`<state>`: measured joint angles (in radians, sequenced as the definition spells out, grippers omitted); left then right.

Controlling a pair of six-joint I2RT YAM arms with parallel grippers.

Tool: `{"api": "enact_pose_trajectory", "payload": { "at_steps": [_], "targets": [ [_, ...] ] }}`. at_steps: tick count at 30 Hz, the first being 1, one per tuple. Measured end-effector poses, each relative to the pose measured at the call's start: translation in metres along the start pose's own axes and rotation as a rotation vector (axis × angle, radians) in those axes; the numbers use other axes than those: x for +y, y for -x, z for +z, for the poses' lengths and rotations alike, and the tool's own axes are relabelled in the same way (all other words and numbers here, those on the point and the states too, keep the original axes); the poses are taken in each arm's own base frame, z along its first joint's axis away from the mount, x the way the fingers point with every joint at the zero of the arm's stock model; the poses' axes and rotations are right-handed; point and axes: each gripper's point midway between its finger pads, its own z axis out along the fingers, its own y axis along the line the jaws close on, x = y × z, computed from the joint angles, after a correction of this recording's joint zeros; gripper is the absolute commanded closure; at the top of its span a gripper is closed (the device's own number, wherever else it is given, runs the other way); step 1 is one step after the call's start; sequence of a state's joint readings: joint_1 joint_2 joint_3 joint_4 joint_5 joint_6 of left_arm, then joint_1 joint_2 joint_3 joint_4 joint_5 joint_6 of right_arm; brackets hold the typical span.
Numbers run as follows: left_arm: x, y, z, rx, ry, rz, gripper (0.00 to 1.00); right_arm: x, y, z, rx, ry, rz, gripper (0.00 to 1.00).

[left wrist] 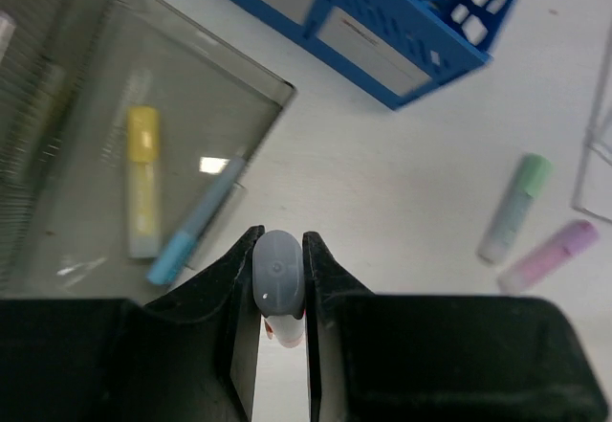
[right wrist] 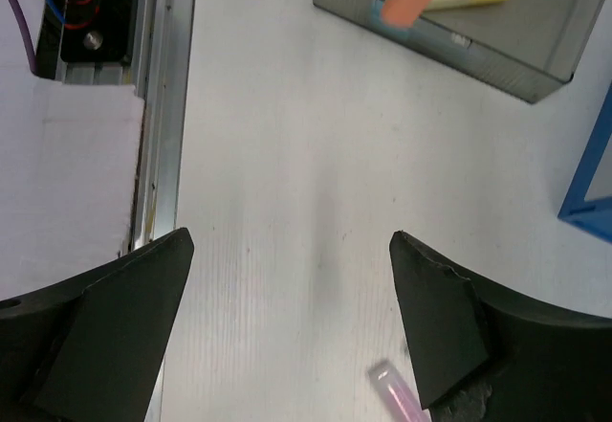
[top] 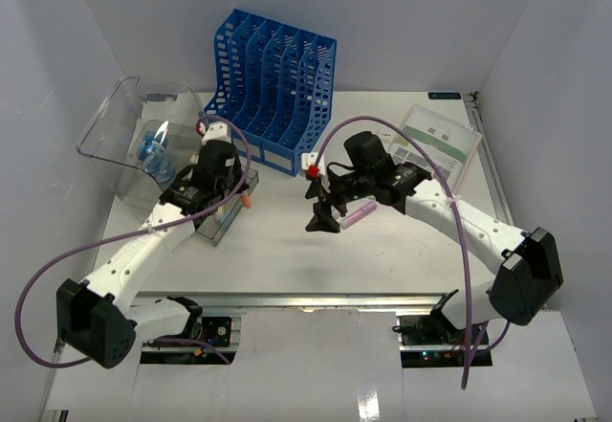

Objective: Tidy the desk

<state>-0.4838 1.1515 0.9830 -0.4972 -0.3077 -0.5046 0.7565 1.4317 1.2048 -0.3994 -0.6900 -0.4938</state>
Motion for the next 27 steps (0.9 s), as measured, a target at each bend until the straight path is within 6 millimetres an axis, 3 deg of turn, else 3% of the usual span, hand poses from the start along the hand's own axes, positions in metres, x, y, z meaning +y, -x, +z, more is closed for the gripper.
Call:
{"api": "enact_pose_trajectory", "payload": {
  "at_steps": [4,7,9,11,14,20,27],
  "targets": [
    [0.045,0.012,0.018,0.048,0.159,0.084,0.94,-0.005,-0.024,-0.02,0.008,-0.029,0.012,0.1],
    [0.079,0.007,0.031,0.105,0.272,0.137,0.93,-0.009,-0.049,-0.029,0.031,-0.047,0.044,0.1],
    [0.091,-0.001,0.038,0.153,0.316,0.179,0.91,-0.005,-0.06,-0.029,0.04,-0.033,0.056,0.1],
    [0.095,-0.007,0.046,0.192,0.337,0.217,0.88,0.001,-0.068,-0.027,0.047,-0.01,0.061,0.1],
    [0.098,-0.008,0.058,0.222,0.359,0.262,0.65,0.007,-0.075,-0.025,0.055,0.012,0.066,0.1],
    [0.111,-0.013,0.074,0.262,0.433,0.335,0.34,0.01,-0.086,-0.026,0.062,0.022,0.079,0.1],
    [0.113,-0.016,0.074,0.287,0.441,0.369,0.29,0.023,-0.099,-0.033,0.092,0.099,-0.08,0.1]
  ]
}}
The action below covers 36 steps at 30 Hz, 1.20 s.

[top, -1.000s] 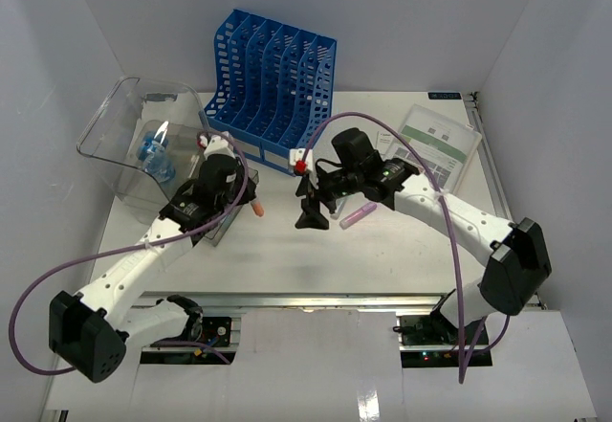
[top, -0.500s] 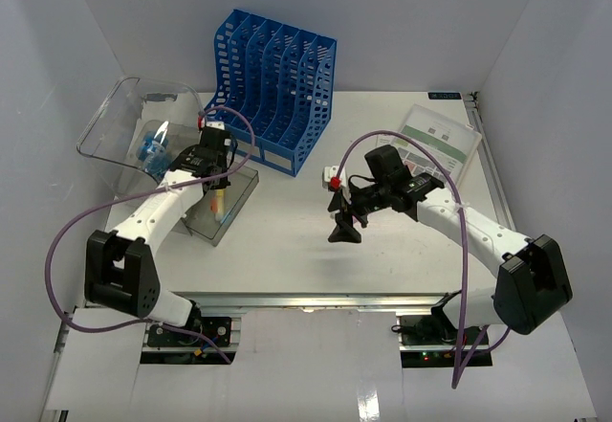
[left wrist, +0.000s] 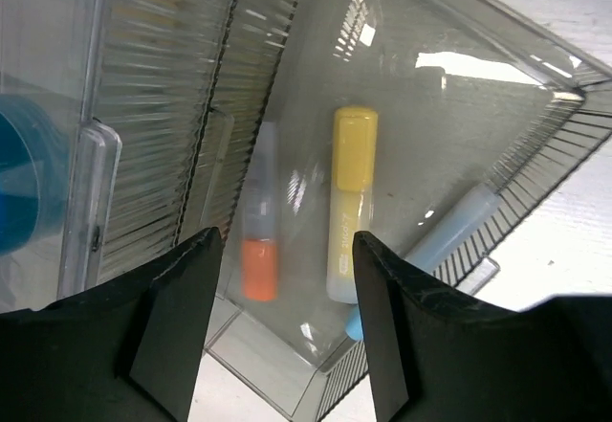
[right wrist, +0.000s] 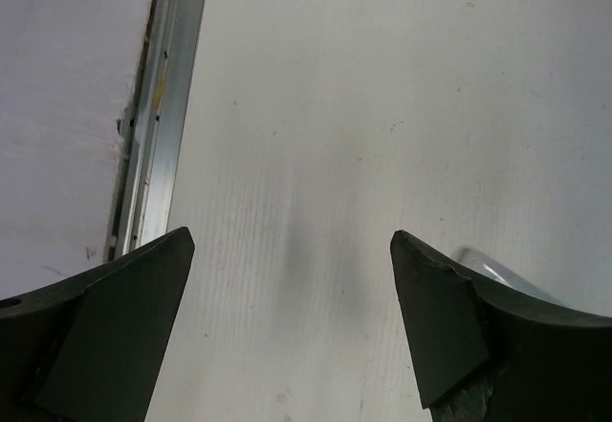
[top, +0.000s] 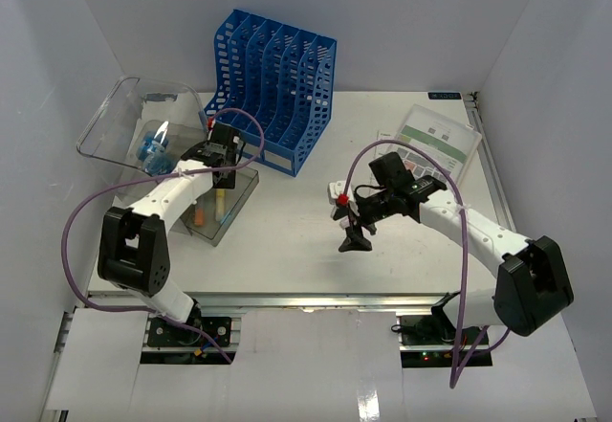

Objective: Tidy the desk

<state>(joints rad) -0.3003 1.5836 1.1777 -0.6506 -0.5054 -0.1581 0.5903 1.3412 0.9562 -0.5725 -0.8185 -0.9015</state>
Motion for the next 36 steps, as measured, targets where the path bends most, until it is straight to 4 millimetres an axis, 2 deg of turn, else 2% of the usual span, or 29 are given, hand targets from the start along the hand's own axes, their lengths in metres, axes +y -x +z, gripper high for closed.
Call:
{"api": "enact_pose_trajectory", "payload": {
  "at_steps": [4,5,9,12,15,18,21,23,25,27,36],
  "targets": [
    [-0.011,0.013,-0.021,-0.043,-0.121,-0.032,0.19,0.0,-0.008,-0.006,0.053,0.005,-0.185,0.1],
    [-0.016,0.017,-0.033,-0.066,-0.181,-0.05,0.14,-0.003,-0.011,-0.008,0.075,0.001,-0.245,0.1],
    [-0.03,0.026,-0.092,-0.212,-0.43,-0.14,0.08,-0.013,-0.031,-0.01,0.178,0.034,-0.434,0.08],
    [-0.037,0.011,-0.136,-0.319,-0.614,-0.206,0.06,-0.019,-0.055,-0.006,0.266,0.099,-0.488,0.05],
    [-0.046,-0.016,-0.159,-0.348,-0.75,-0.251,0.05,-0.027,-0.076,-0.001,0.338,0.148,-0.497,0.02],
    [-0.057,-0.041,-0.168,-0.343,-0.855,-0.304,0.02,-0.037,-0.083,-0.001,0.377,0.165,-0.497,0.01],
    [-0.064,-0.063,-0.174,-0.326,-0.927,-0.355,0.02,-0.05,-0.078,-0.004,0.39,0.145,-0.515,0.0],
    [-0.066,-0.07,-0.179,-0.329,-0.963,-0.389,0.02,-0.059,-0.074,-0.007,0.395,0.127,-0.523,0.0],
    [-0.066,-0.073,-0.185,-0.34,-0.988,-0.417,0.02,-0.067,-0.073,-0.009,0.404,0.116,-0.521,0.0],
    [-0.065,-0.073,-0.19,-0.355,-1.007,-0.447,0.02,-0.071,-0.077,-0.011,0.416,0.118,-0.504,0.05],
    [-0.071,-0.082,-0.194,-0.327,-1.069,-0.511,0.02,-0.077,-0.109,-0.021,0.476,0.145,-0.394,0.07]
  ]
}}
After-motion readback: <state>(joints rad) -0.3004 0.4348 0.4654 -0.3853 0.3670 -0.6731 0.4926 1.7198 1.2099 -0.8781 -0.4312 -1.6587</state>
